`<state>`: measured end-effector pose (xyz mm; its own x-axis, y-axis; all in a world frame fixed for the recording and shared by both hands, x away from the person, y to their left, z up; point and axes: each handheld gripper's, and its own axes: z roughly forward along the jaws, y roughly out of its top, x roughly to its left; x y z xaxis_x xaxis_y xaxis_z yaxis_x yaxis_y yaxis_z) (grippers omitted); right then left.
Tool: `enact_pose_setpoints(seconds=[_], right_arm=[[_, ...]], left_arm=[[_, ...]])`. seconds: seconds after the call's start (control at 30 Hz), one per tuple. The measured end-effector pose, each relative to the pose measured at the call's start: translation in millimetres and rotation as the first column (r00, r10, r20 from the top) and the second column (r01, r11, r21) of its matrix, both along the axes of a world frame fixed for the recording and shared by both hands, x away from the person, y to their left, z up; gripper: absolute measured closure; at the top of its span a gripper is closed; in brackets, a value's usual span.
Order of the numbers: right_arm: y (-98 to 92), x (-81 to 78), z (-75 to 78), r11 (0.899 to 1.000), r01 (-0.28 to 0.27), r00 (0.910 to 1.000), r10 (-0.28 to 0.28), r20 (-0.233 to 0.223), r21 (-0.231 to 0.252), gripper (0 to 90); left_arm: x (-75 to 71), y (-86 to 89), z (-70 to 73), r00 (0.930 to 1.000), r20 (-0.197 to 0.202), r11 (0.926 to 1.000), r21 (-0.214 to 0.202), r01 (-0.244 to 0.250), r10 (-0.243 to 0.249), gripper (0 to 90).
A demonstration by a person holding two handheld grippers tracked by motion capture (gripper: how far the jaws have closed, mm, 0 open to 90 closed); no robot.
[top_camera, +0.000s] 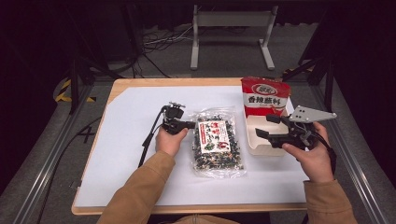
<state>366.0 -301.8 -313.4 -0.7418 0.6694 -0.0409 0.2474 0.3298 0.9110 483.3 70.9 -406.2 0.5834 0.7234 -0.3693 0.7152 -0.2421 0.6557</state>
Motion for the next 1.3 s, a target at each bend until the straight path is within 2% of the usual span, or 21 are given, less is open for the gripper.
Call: enact_pose_setpoints(seconds=[0.17,0.2,0.33,0.4,0.47,0.53,0.6,0.67,0.7,0.73,0.8,0.87,0.93,0.97,1.0,1.03,1.07,1.2,1.23,1.27,1.3], right_arm=[[2.3,-0.4,-0.3,1.000,0.001,1.0000,-0.001,-0.002,0.001,33.3],[2.3,-0.4,-0.3,1.000,0.001,1.0000,-0.001,-0.002,0.001,33.3],[5.0,-1.6,0.0,1.000,0.001,0.9999,-0.001,-0.010,0.017,35.5],[6.0,-1.9,0.0,1.000,0.000,0.9999,0.001,-0.013,0.026,35.8],[6.9,-2.4,0.2,1.000,-0.001,0.9999,0.002,-0.014,0.030,35.8],[7.6,-3.5,0.8,0.999,-0.006,0.9999,0.006,-0.014,0.036,35.8],[8.3,-4.3,1.3,0.999,-0.008,0.9999,0.008,-0.013,0.042,35.9],[9.9,-5.4,1.8,0.999,-0.012,0.9997,0.013,-0.018,0.050,36.5],[9.9,-5.4,1.8,0.999,-0.012,0.9997,0.013,-0.018,0.050,36.5],[10.8,-5.8,1.8,0.999,-0.012,0.9997,0.013,-0.019,0.049,36.8],[13.3,-6.4,1.5,0.998,-0.021,0.9994,0.023,-0.027,0.052,36.8],[15.1,-6.9,1.4,0.998,-0.023,0.9991,0.025,-0.033,0.054,36.9],[16.9,-7.2,1.2,0.998,-0.025,0.9989,0.027,-0.039,0.056,36.9],[17.8,-7.3,1.1,0.998,-0.027,0.9987,0.030,-0.042,0.058,36.9],[18.3,-7.2,1.0,0.998,-0.027,0.9985,0.030,-0.046,0.060,36.8],[18.5,-6.8,0.6,0.998,-0.030,0.9983,0.033,-0.049,0.062,36.3],[19.1,-6.1,-0.1,0.997,-0.030,0.9978,0.033,-0.058,0.066,35.4],[22.9,-2.3,-4.6,0.998,-0.033,0.9962,0.038,-0.079,0.061,35.3],[23.9,-1.4,-5.7,0.997,-0.036,0.9953,0.042,-0.088,0.064,34.6],[26.1,0.0,-7.7,0.998,-0.033,0.9944,0.039,-0.099,0.061,34.2],[27.2,0.6,-8.7,0.998,-0.032,0.9942,0.039,-0.100,0.062,33.8]], left_arm=[[-15.2,12.1,22.9,0.9963,0.086,0.9992,-0.041,0.001,0.003,87.4],[-15.2,12.1,22.9,0.9963,0.086,0.9992,-0.041,0.001,0.003,87.5],[-32.9,17.0,42.2,0.9844,0.175,0.9982,-0.055,0.024,-0.014,87.4],[-41.0,17.8,49.8,0.9759,0.217,0.9976,-0.060,0.033,-0.019,87.4],[-51.1,18.5,57.6,0.9621,0.272,0.9976,-0.055,0.042,-0.026,87.4],[-57.2,19.6,61.8,0.9547,0.296,0.9967,-0.062,0.054,-0.033,87.4],[-64.5,20.3,66.4,0.9442,0.327,0.9958,-0.066,0.064,-0.039,87.4],[-73.9,21.0,71.2,0.9273,0.371,0.9949,-0.062,0.080,-0.051,87.4],[-73.9,21.0,71.2,0.9273,0.371,0.9949,-0.062,0.080,-0.051,87.4],[-80.0,21.0,73.7,0.9153,0.399,0.9949,-0.057,0.083,-0.054,87.4],[-90.5,21.0,77.7,0.8965,0.439,0.9933,-0.060,0.099,-0.063,87.4],[-97.4,19.4,81.1,0.8849,0.460,0.9923,-0.056,0.111,-0.073,87.4],[-104.6,18.7,84.9,0.8680,0.489,0.9903,-0.051,0.129,-0.088,87.4],[-108.1,18.4,86.2,0.8664,0.491,0.9891,-0.056,0.136,-0.092,87.4],[-109.9,18.3,87.0,0.8594,0.501,0.9881,-0.051,0.145,-0.100,87.4],[-112.3,18.1,88.0,0.8559,0.506,0.9875,-0.049,0.150,-0.105,87.4],[-114.2,18.5,88.9,0.8477,0.519,0.9869,-0.047,0.155,-0.108,87.3],[-118.7,20.2,90.9,0.8373,0.532,0.9825,-0.050,0.179,-0.126,87.3],[-120.7,21.0,91.3,0.8283,0.547,0.9811,-0.059,0.184,-0.123,87.2],[-121.8,21.1,91.7,0.8294,0.544,0.9805,-0.058,0.188,-0.127,87.1],[-122.2,21.4,92.2,0.8275,0.545,0.9797,-0.054,0.193,-0.133,87.1]])
